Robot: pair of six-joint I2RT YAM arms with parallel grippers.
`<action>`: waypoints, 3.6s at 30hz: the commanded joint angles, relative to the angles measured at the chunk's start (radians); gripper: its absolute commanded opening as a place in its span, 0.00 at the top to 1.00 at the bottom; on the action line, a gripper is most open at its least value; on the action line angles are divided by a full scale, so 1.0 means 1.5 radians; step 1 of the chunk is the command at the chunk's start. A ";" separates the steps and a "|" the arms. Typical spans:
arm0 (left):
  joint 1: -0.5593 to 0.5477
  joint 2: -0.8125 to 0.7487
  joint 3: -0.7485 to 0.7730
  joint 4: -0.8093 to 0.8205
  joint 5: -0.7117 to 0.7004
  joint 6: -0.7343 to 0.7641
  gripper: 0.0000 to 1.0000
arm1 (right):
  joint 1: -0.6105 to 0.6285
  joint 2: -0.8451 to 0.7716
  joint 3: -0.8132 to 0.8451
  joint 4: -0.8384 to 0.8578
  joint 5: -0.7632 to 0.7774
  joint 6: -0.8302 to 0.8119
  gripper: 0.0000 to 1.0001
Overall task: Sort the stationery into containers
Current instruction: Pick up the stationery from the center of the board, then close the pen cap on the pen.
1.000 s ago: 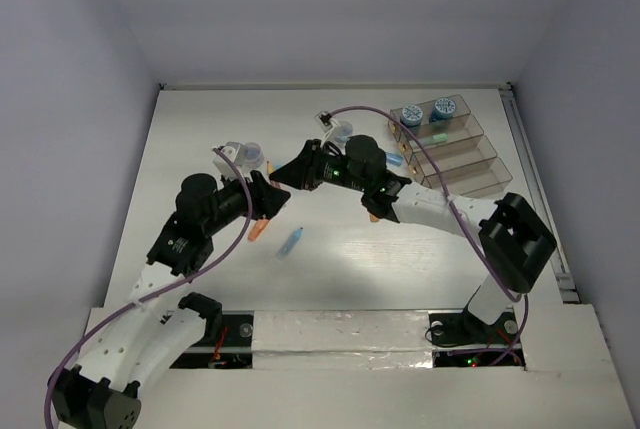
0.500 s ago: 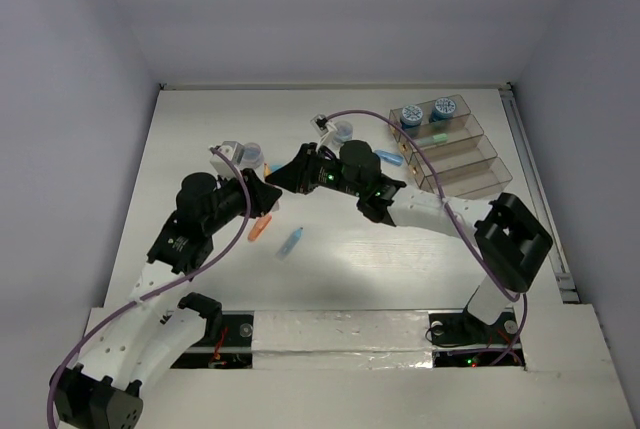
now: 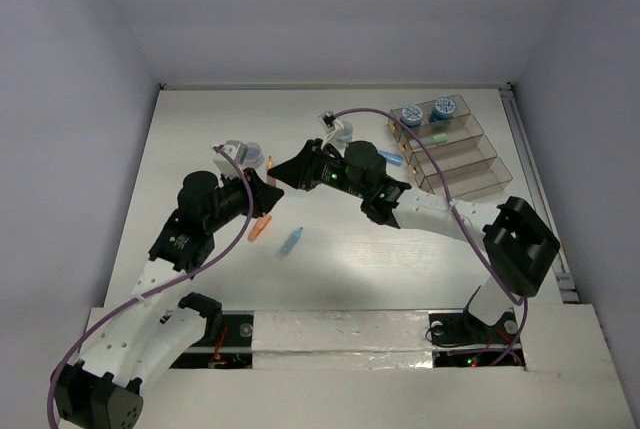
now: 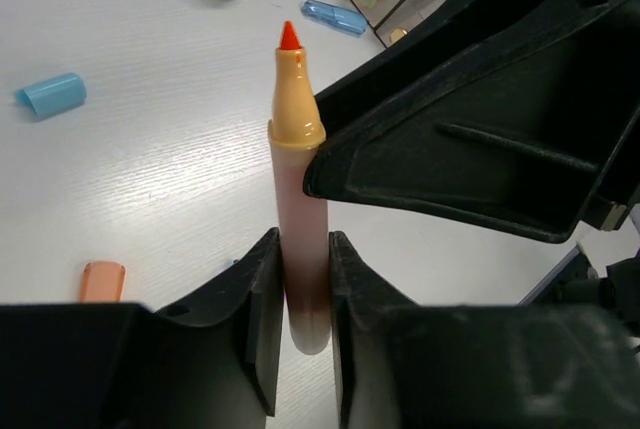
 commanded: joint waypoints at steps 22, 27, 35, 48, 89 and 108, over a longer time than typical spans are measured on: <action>-0.002 -0.049 0.021 -0.013 0.055 0.071 1.00 | -0.112 -0.264 -0.173 -0.406 0.176 -0.152 0.60; -0.008 -0.075 0.012 -0.011 0.060 0.067 1.00 | -0.127 -0.216 -0.127 -0.580 0.213 -0.194 0.76; -0.038 -0.103 0.009 -0.016 0.044 0.062 1.00 | -0.141 -0.105 -0.090 -0.669 0.249 -0.198 0.53; -0.044 -0.114 0.008 -0.017 0.039 0.062 1.00 | -0.167 0.014 -0.036 -0.634 0.244 -0.225 0.33; -0.044 -0.108 0.009 -0.017 0.032 0.063 1.00 | -0.154 0.002 -0.033 -0.526 0.061 -0.231 0.17; -0.044 -0.108 0.010 -0.017 0.027 0.064 1.00 | -0.135 0.055 -0.017 -0.596 -0.015 -0.276 0.22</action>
